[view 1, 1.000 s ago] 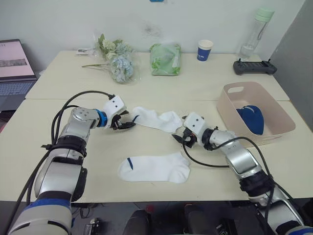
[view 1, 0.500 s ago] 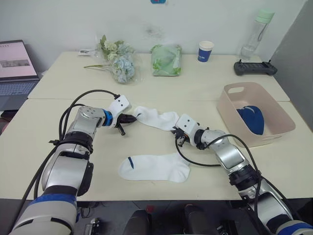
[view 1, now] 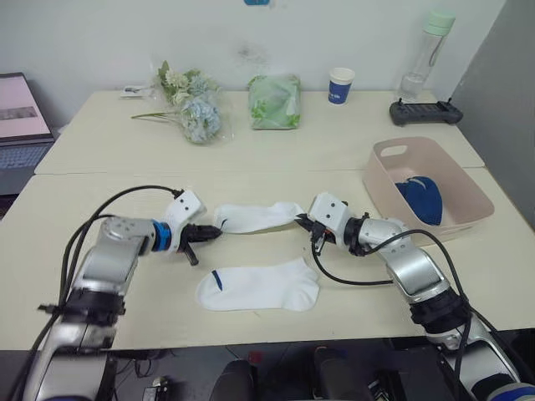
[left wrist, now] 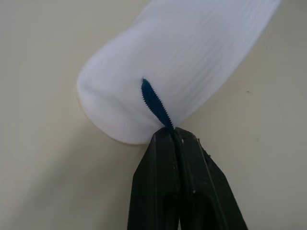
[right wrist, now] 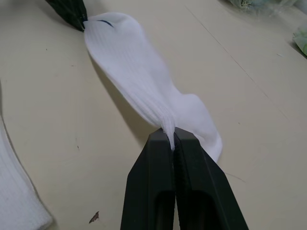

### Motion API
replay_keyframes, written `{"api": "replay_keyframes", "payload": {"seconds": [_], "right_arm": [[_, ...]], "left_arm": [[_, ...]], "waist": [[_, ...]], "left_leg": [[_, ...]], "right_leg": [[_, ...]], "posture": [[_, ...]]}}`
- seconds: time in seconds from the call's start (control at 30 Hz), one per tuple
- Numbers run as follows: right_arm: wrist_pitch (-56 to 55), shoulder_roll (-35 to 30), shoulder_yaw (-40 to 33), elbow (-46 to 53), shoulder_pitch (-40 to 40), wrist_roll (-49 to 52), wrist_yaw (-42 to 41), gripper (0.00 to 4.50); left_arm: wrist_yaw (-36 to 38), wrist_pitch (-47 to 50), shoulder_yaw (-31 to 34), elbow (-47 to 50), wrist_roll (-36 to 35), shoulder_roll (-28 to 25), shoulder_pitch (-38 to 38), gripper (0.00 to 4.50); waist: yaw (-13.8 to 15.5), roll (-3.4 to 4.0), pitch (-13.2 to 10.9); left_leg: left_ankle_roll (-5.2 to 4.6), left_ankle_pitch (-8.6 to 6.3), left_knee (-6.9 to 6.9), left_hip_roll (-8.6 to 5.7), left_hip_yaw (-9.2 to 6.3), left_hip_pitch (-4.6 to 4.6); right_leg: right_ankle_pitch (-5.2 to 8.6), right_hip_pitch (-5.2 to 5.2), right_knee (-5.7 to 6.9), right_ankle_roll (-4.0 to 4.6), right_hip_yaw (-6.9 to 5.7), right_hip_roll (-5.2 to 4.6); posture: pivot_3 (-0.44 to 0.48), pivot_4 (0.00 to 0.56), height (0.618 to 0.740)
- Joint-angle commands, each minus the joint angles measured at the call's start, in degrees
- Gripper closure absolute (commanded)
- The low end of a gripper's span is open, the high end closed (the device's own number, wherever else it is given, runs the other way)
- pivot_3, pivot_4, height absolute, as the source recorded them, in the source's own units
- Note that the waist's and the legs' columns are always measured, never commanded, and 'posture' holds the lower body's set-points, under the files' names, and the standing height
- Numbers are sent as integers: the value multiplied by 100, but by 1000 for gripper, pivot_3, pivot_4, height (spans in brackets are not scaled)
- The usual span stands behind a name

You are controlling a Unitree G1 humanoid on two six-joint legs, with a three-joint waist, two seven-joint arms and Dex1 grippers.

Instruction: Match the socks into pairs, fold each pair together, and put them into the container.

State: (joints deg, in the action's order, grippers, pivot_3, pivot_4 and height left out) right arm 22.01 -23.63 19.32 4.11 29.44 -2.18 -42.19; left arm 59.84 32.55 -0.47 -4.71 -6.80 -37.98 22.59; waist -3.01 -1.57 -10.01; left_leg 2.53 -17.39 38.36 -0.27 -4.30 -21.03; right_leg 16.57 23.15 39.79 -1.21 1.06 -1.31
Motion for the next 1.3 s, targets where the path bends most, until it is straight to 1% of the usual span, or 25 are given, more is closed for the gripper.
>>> {"api": "replay_keyframes", "payload": {"seconds": [0.03, 0.13, 0.2, 0.23, 0.3, 0.37, 0.43, 0.47, 0.6, 0.7, 0.73, 0.77, 0.83, 0.9, 0.97, 1.13, 1.17, 1.23, 1.3], "right_arm": [[-136, 0, -48, 170, 28, 10, -29, 4494], [-146, -3, -54, 161, 35, 0, -38, 4500], [-151, -14, -59, 157, 29, -3, -44, 4500], [-153, -21, -60, 158, 24, -6, -47, 4500], [-146, -26, -61, 165, 16, -5, -45, 4500], [-129, -30, -69, 178, 5, 6, -46, 4500], [-120, -32, -66, 181, 0, 10, -52, 4500], [-113, -29, -63, 182, -1, 12, -55, 4500], [-62, -10, -74, 200, -6, 36, -56, 4500], [-35, -12, -89, 215, -13, 49, -60, 4500], [-24, -11, -88, 225, -13, 50, -62, 4500], [-9, -6, -88, 235, -12, 52, -61, 4500], [18, 0, -84, 258, -10, 55, -61, 4500], [48, 7, -84, 286, -7, 64, -66, 4500], [79, 11, -93, 318, -7, 79, -72, 4500], [158, 2, -134, 393, -5, 129, -99, 4500], [192, -6, -158, 428, -8, 164, -120, 4500], [319, -34, -225, 563, -28, 287, -184, 4500], [712, -37, -397, 857, -81, 648, -327, 4500]], "left_arm": [[-261, 92, 70, 662, -183, 35, -329, 4307], [-312, -176, 172, 845, -198, -128, -503, 3649], [-123, -492, 237, 766, -228, -356, -530, 2957], [-21, -714, 285, 657, -263, -451, -493, 2693], [147, -1242, 328, 402, -302, -589, -381, 2011], [263, -2269, 198, -30, -75, -716, -162, 1348], [541, -3289, -117, -525, 236, -837, 68, 706], [657, -3583, -258, -738, 333, -854, 169, 432], [757, -4678, -730, -1748, 737, -675, 688, 432], [696, -5215, -1030, -2447, 1031, -478, 1076, 432], [669, -5328, -1109, -2660, 1110, -404, 1192, 802], [613, -5423, -1186, -2863, 1218, -339, 1301, 845], [570, -5585, -1300, -3202, 1381, -270, 1463, 1303], [584, -5773, -1400, -3484, 1524, -261, 1579, 1933], [608, -5944, -1492, -3687, 1616, -274, 1656, 2658], [838, -6022, -1500, -3751, 1456, -261, 1716, 4266], [956, -5951, -1465, -3678, 1369, -293, 1724, 4481], [1308, -5487, -1306, -3343, 1020, -374, 1715, 4481], [1761, -4815, -1149, -2783, 566, -518, 1649, 4481]], "waist": [[20, -1, 0], [63, -1, 0], [66, 0, 0], [65, 0, 0], [80, 0, 0], [112, 0, 0], [125, 0, 0], [130, 0, 0], [132, 0, 0], [131, 0, 0], [130, 0, 0], [131, 0, 0], [133, 0, 1], [132, 1, 1], [126, 2, 2], [120, 3, 3], [119, 3, 2], [116, 3, 2], [108, 3, 1]], "left_leg": [[0, 0, 2, 1, -1, -1], [0, 0, 2, 0, 1, -2], [0, 0, 1, 0, 2, -2], [0, 0, 0, 2, 2, -1], [0, 0, -5, 2, 1, -1], [1, 0, -5, 1, 3, -1], [1, 0, -5, -1, 6, -1], [1, 0, -6, -1, 7, -2], [0, 0, -9, -7, 13, -4], [0, 0, -7, -7, 12, -7], [-1, 0, -7, -7, 10, -6], [-1, 0, -7, -7, 11, -6], [-1, 0, -6, -9, 10, -5], [-1, 0, -2, -10, 11, -5], [-2, 0, -2, -10, 11, -2], [-2, 0, -1, -8, 11, 4], [-2, 0, -1, -8, 10, 4], [-2, 0, 0, -8, 10, 4], [-2, 0, 2, -6, 9, 0]], "right_leg": [[0, 0, -1, 0, -1, 0], [0, 0, -3, 0, -2, 0], [0, 1, -3, 0, -2, 0], [0, 3, -3, 0, -2, 1], [0, 3, -5, 1, -4, 1], [0, 3, -7, 1, -8, 1], [0, 3, -12, 2, -10, 0], [0, 2, -18, 2, -10, 0], [0, 1, -26, 2, -8, -1], [0, 2, -25, 2, -11, 0], [0, 2, -22, 2, -13, 1], [0, 2, -21, 2, -12, 1], [0, 0, -16, 2, -14, 4], [0, -1, -14, 2, -14, 4], [0, -1, -10, 2, -12, 5], [0, -1, 0, 1, -11, 7], [0, -1, 1, 1, -12, 7], [0, -1, 1, 1, -11, 10], [0, 1, -1, 1, -12, 12]], "posture": [[0, 150, 740], [0, 150, 740], [0, 150, 740], [0, 150, 740], [0, 150, 740], [0, 150, 740], [0, 150, 740], [0, 150, 740], [0, 150, 740], [0, 150, 740], [0, 150, 740], [0, 150, 740], [0, 150, 740], [0, 150, 740], [0, 150, 740], [0, 150, 740], [0, 150, 740], [0, 150, 740], [0, 150, 740]]}}
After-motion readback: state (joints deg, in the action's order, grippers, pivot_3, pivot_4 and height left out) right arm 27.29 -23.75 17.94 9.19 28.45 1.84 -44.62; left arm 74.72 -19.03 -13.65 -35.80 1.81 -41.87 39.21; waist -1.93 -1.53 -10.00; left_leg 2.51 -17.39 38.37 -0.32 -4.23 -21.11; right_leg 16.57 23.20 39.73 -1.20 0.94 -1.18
